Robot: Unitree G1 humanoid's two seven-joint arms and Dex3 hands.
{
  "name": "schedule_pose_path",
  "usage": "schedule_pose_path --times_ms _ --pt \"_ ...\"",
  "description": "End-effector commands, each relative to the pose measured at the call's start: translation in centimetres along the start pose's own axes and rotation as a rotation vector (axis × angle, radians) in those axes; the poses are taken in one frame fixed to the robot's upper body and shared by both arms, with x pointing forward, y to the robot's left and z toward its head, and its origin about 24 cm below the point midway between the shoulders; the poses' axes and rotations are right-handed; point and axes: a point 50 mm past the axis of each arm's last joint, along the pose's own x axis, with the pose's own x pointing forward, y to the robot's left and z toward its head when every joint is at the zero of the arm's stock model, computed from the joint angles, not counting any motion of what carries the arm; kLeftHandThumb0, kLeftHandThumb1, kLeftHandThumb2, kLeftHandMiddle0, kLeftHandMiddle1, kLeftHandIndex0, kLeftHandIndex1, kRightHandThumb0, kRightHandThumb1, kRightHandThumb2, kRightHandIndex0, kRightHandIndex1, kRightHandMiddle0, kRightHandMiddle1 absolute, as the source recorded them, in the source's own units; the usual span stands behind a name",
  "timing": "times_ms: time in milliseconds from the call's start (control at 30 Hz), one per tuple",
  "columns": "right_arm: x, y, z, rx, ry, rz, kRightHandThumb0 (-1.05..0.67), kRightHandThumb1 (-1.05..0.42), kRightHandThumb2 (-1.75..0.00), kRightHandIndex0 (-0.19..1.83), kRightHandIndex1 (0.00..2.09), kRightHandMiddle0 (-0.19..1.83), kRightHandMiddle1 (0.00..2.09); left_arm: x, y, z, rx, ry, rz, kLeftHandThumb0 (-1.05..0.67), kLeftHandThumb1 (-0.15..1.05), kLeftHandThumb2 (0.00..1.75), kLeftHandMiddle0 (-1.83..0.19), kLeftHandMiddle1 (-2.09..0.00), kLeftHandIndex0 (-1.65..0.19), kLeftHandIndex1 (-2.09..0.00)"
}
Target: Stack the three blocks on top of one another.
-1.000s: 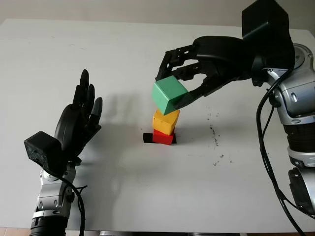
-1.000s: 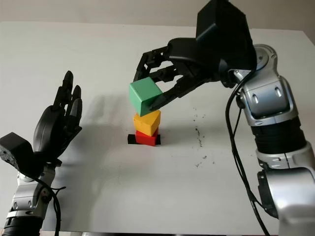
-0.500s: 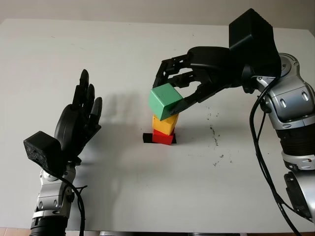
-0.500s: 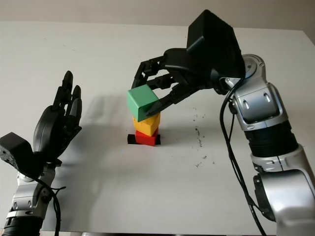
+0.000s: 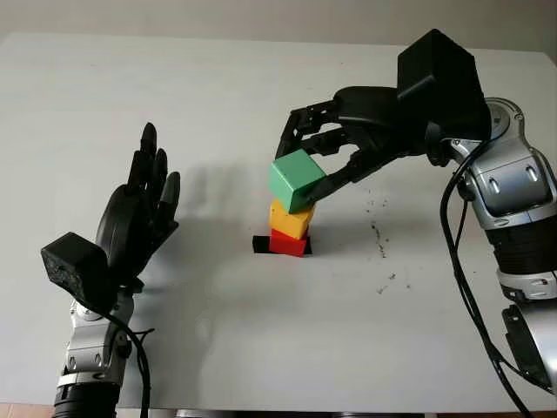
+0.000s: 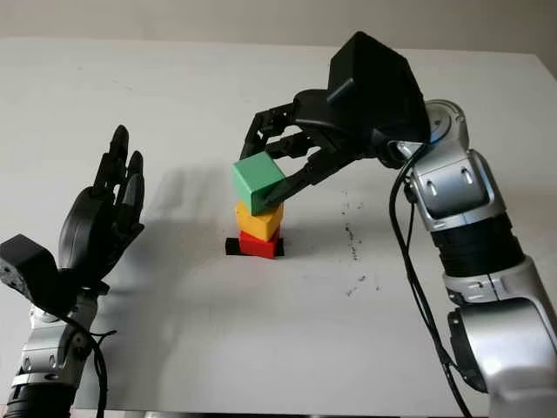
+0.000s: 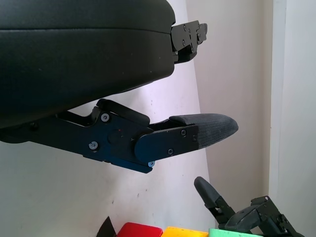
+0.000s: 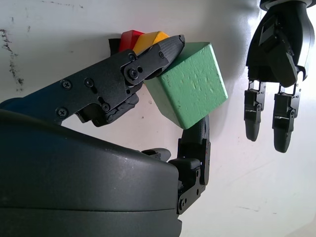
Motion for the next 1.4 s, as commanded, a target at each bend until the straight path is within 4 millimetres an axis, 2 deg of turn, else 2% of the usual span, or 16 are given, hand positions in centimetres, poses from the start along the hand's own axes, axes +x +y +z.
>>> schedule_pose_path --times_ms 0,367,433,533,567,633,733,833,1167,1367 --pt "-0.2 0.0 0.2 -0.029 -0.002 -0.006 -0.36 -0.9 -0.05 0.36 0.05 0.36 1.4 -0.2 0.1 0.2 0.007 -0.009 0.001 -0.65 1.05 0.58 0.19 0.0 0.19 0.0" --pt "0.0 0.4 -0.3 0.043 -0.006 0.073 -0.36 -0.91 -0.06 0.35 0.04 0.36 1.42 -0.3 0.2 0.2 0.01 -0.013 -0.004 -0.64 1.05 0.6 0.19 0.0 0.19 0.0" --pt "0.0 0.5 -0.3 0.066 -0.011 0.1 -0.34 -0.9 -0.05 0.33 0.04 0.27 1.34 -0.3 0.2 0.2 0.006 -0.012 -0.002 -0.64 1.05 0.59 0.19 0.0 0.19 0.0" --pt "0.0 0.5 -0.3 0.06 -0.001 0.143 -0.36 -0.89 -0.05 0.21 0.01 0.18 1.05 -0.3 0.2 0.2 0.005 -0.012 -0.001 -0.64 1.05 0.58 0.19 0.0 0.19 0.0" --pt "0.0 0.5 -0.3 0.054 0.002 0.155 -0.41 -0.88 -0.05 0.09 0.01 0.13 0.74 -0.3 0.2 0.2 0.004 -0.013 0.0 -0.64 1.05 0.58 0.19 0.0 0.19 0.0" --pt "-0.1 0.6 -0.3 0.029 0.008 0.169 -0.45 -0.87 -0.05 -0.01 0.02 0.14 0.41 -0.3 0.2 0.2 0.004 -0.012 0.003 -0.64 1.05 0.58 0.19 0.0 0.19 0.0" --pt "-0.1 0.6 -0.2 -0.028 0.021 0.185 -0.56 -0.85 -0.05 -0.13 0.0 0.0 0.18 -0.3 0.2 0.2 0.006 -0.009 0.006 -0.65 1.05 0.57 0.19 0.0 0.19 0.0" --pt "-0.2 0.7 -0.1 -0.082 0.023 0.178 -0.67 -0.84 -0.05 -0.19 0.0 -0.14 0.05 -0.3 0.3 0.2 0.005 -0.01 0.002 -0.65 1.05 0.57 0.19 0.0 0.19 0.0" --pt "-1.1 0.8 0.0 -0.189 0.018 0.09 -0.84 -0.86 -0.06 -0.19 0.0 -0.19 0.0 -0.4 0.4 0.1 0.0 -0.013 -0.003 -0.65 1.05 0.57 0.19 0.0 0.19 0.0" --pt "-2.7 -0.2 -0.2 -0.066 -0.11 0.016 -0.76 -0.81 -0.04 -0.19 0.0 -0.19 0.0 -0.4 0.3 0.1 -0.008 -0.011 0.006 -0.65 1.05 0.57 0.19 0.0 0.19 0.0"
